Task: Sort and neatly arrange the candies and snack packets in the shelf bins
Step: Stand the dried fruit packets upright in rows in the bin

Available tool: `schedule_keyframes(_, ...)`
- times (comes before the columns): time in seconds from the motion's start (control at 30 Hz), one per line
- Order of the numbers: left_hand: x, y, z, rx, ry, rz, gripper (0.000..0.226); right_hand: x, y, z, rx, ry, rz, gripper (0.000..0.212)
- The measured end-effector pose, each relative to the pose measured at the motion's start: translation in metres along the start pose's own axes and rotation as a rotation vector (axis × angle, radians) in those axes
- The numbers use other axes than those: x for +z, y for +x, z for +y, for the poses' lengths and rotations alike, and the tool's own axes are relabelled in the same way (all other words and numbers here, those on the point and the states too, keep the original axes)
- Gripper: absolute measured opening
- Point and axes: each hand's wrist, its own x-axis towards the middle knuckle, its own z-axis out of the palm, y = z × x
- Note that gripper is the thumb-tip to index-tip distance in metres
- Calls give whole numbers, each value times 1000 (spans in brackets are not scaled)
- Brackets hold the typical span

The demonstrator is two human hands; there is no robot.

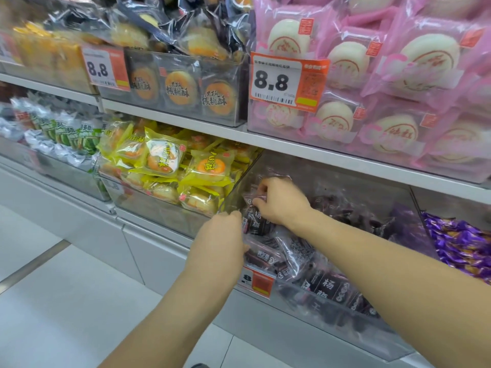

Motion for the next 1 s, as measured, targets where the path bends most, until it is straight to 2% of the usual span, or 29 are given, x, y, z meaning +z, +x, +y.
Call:
schedule_keyframes(0.07,-1,2,8,-2,48,0,14,-3,3,1,11,-1,-27,18)
schedule_keyframes(0.17,-3,7,10,-18,2,16,18,-16,-3,4,-15,39,31,34)
schedule_keyframes(0.27,-7,5,-4,-40,-230,138,32,-34,-28,-1,-197,196,179,14)
schedule_keyframes(0.37,-20,-5,-14,-18,-541,307,34,-49,-61,-13,-229,430,58,9)
schedule_keyframes(0.43,-31,-12,-17,-24,-744,349,32,-54,-75,-15,-160,528,-70,20)
schedule_keyframes(0.5,-40,-17,-18,-12,-947,357,31,-54,-83,-12,-132,583,-154,44)
schedule_keyframes(0.57,-47,-18,-19,13,-1103,372,31,-53,-83,-11,-159,639,-170,67)
schedule_keyframes(0.6,-49,-17,-20,17,-1175,373,31,-53,-83,-11,-173,657,-155,69)
schedule_keyframes(0.73,-53,-16,-18,21,-1412,392,31,-55,-79,-14,-201,754,-81,40)
schedule_keyframes(0.83,-56,-14,-24,28,-1399,460,33,-60,-81,-17,-200,833,-31,32)
schedule_keyframes(0.9,-56,-13,-28,-1,-1373,403,38,-64,-83,-19,-169,896,-7,37)
schedule_keyframes(1.0,-52,-16,-21,-93,-1431,144,52,-69,-88,-26,-120,979,4,44)
